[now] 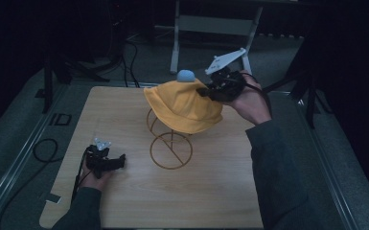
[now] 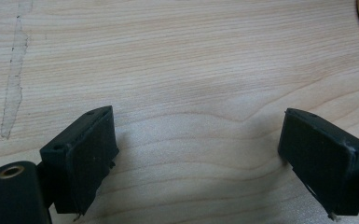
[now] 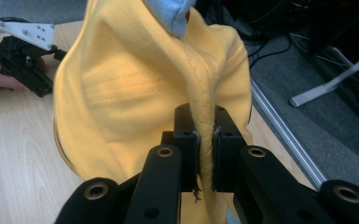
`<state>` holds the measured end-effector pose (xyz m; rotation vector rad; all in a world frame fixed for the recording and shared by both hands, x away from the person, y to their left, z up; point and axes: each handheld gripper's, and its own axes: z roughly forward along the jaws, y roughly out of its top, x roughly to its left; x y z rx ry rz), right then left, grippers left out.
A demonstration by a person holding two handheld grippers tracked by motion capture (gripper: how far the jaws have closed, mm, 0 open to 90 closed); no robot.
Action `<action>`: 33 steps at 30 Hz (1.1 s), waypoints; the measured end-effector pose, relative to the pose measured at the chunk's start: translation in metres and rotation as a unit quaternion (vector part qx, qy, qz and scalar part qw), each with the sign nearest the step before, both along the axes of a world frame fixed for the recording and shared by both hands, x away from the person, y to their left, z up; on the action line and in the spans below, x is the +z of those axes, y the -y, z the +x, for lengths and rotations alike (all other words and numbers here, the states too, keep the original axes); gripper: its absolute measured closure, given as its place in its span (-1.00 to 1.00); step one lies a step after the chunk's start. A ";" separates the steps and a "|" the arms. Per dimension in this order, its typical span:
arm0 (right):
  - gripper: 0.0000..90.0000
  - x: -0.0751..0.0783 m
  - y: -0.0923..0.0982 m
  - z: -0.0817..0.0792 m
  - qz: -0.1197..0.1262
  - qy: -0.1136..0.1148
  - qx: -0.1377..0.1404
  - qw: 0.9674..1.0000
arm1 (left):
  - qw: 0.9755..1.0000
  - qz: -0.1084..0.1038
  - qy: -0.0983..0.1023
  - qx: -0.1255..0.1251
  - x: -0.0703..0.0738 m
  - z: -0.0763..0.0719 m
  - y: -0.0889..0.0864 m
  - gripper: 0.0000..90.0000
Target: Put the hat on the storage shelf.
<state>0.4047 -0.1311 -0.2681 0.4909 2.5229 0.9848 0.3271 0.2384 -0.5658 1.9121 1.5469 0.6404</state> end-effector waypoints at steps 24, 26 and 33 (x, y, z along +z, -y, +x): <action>0.67 -0.021 -0.088 -0.005 -0.084 -0.011 0.059 0.995 | 1.000 -0.001 0.002 0.002 0.000 0.000 0.000 -0.74; 0.57 -0.020 -0.088 -0.005 -0.094 -0.012 0.052 0.994 | 1.000 -0.001 0.002 0.002 0.000 0.000 0.000 -0.74; 0.04 -0.009 -0.079 -0.009 -0.072 0.004 0.029 0.997 | 1.000 -0.001 0.003 0.002 0.000 0.000 0.000 -0.74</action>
